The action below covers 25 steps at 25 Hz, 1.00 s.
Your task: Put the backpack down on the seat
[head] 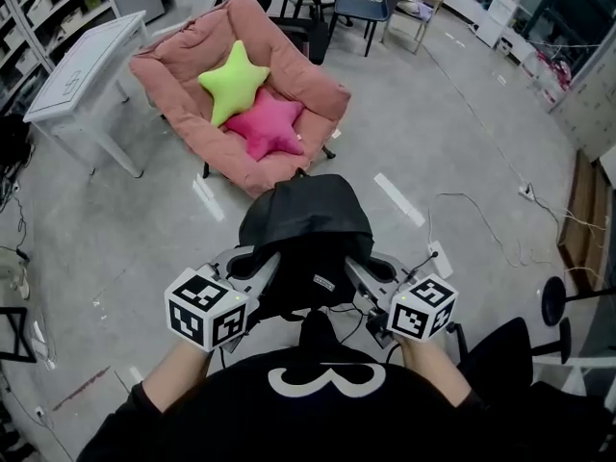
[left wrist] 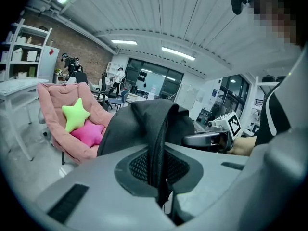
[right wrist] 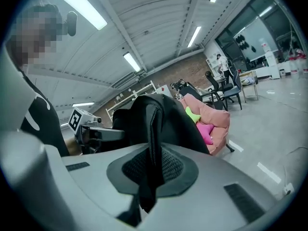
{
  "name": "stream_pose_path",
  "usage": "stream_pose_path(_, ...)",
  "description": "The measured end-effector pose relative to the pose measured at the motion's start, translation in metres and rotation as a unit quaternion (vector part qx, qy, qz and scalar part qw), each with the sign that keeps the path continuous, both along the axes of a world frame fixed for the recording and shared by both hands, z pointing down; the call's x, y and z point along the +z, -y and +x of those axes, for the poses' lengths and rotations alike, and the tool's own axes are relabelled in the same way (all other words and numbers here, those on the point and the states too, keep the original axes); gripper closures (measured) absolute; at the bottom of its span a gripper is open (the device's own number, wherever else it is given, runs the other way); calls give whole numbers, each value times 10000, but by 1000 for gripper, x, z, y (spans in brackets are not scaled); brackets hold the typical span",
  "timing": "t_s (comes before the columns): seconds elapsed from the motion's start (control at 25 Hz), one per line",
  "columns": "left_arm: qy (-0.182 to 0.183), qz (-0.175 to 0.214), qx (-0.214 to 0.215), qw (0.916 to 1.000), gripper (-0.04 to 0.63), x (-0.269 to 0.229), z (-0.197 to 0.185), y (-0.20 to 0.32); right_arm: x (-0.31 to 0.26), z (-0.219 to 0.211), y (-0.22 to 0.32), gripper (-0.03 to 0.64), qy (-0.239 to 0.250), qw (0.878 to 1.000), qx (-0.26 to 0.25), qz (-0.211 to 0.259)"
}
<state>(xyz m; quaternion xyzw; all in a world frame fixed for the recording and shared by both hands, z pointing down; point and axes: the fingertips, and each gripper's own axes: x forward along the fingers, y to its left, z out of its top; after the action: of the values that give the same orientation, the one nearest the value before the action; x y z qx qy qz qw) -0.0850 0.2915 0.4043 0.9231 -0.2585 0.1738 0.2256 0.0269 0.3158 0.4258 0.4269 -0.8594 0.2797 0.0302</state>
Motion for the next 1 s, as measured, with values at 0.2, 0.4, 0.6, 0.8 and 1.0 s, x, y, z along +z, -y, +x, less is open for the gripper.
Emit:
stream_pose_path(0.2,25,-114,-49,9999,584,12,34,54,10,34,55,591,50,9999,-128,-104)
stream_pose_path(0.4,49,-99,-167,9998,584,9,71,114,4,72,116,591,32,9998,-195,-87)
stream_pose_path(0.6,130,88,-304,9994,584,4,93,155,-1,96,161,591,115,9999,-100,-65)
stream_pose_path(0.8,77,191,-434,9988,584,-4,100,187,-10,105,200,591,102,9998,-143,43)
stream_pose_path(1.0,-21,157,-571,9982,584,-2,100,229,-10,106,244,591,125,9997,-179,86)
